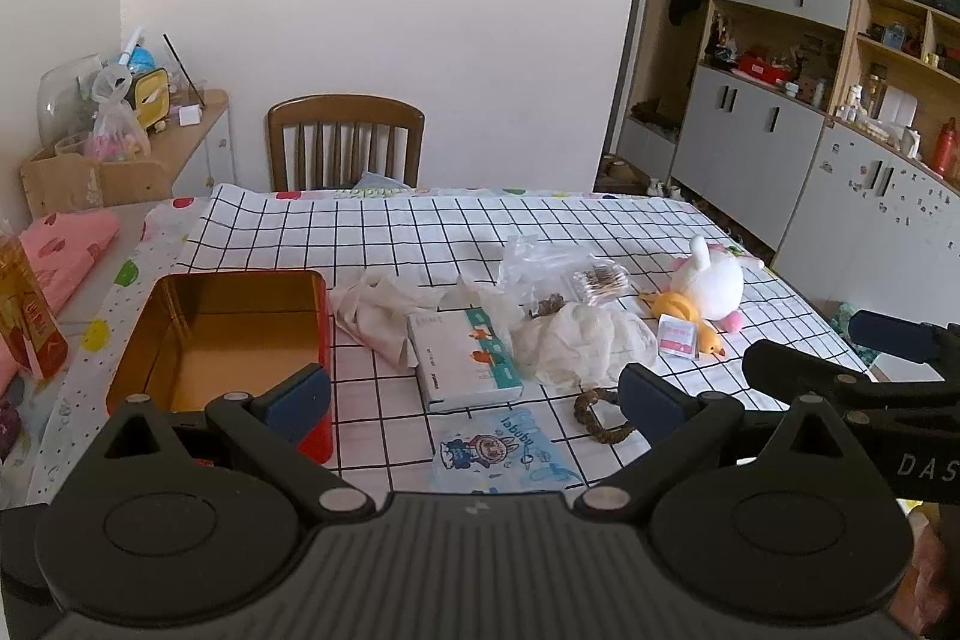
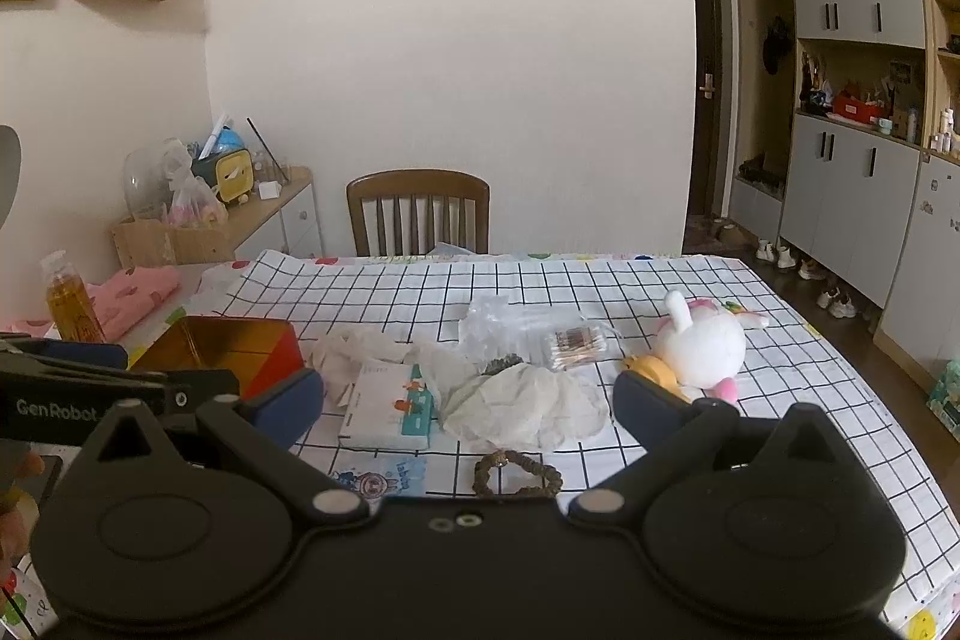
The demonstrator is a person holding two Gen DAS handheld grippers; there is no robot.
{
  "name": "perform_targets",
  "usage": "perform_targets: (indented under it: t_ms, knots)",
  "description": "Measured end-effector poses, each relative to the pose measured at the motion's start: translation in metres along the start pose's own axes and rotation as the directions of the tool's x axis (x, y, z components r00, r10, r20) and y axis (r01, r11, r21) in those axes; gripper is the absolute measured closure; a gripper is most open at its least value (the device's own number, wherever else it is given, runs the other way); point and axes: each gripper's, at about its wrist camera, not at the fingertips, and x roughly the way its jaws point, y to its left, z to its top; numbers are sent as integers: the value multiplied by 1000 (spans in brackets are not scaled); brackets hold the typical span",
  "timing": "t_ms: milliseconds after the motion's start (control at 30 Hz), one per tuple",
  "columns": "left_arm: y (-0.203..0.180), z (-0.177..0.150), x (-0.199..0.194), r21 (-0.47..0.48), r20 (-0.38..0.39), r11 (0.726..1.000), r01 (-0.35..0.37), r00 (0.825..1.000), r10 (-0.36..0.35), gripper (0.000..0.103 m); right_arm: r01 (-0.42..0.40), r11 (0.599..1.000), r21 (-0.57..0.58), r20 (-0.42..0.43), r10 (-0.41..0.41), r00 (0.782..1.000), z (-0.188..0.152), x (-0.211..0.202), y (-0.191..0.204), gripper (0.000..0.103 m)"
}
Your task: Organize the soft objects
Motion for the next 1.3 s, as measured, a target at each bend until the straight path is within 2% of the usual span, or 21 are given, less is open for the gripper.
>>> perform_targets:
  t_ms: [900,1300]
  knots:
    - [8,0,-2,18,7,1000,21,1000,-21,0,-4,1000,14,-5,4,1000,0,-1,4,2]
    - [4,3,6,20,35,999,33,999,-34,0,-11,1000,10,-3,11,1000,3,7,0,2]
